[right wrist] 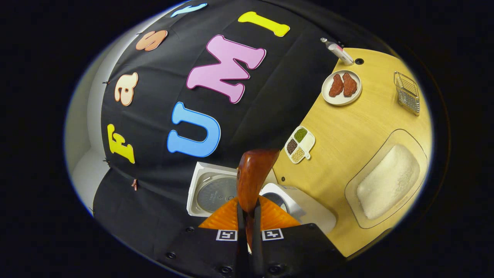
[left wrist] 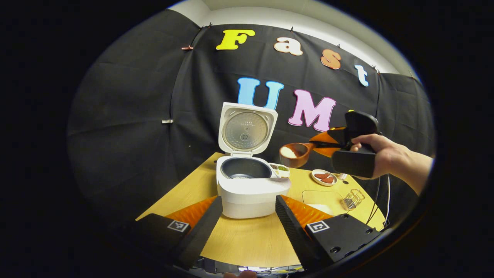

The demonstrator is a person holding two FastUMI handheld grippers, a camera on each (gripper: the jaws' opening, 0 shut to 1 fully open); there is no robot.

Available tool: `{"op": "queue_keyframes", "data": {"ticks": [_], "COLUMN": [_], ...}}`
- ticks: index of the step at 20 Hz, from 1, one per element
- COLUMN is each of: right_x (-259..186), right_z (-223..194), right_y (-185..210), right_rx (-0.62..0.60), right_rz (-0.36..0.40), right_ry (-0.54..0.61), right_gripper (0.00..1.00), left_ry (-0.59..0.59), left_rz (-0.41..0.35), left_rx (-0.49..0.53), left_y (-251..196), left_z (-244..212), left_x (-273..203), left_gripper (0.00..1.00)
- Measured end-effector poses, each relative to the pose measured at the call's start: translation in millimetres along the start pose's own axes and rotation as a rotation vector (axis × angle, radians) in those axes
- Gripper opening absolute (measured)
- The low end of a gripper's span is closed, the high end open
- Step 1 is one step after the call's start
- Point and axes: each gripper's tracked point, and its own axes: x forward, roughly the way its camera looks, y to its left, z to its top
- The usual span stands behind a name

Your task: Close the left gripper, press the button to open the rice cooker; take a wooden spoon from the chopstick holder with the right hand, scoop a spoonful of rice and pour it into the rice cooker, then put the wooden spoon back into the chopstick holder.

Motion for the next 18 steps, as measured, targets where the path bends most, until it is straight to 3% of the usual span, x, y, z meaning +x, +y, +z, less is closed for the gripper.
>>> {"op": "queue_keyframes", "data": {"ticks": [8,18], "right_x": [64.0,123.4], "right_z": [-24.5,-52.5], "right_y": [24.2,22.4], "right_rx": [-0.108,-0.467], "right_rz": [-0.007,-0.025], "right_ry": [0.003,-0.008], "right_gripper": [0.08,0.08], "left_ry": [0.018,0.086], "left_rz": [0.047,0.077], "left_rx": [-0.043,-0.067], "left_y": [29.3,42.4], "left_z": [-14.1,-39.3], "left_x": [2.2,-1.2], "left_gripper": [0.95,0.95]}}
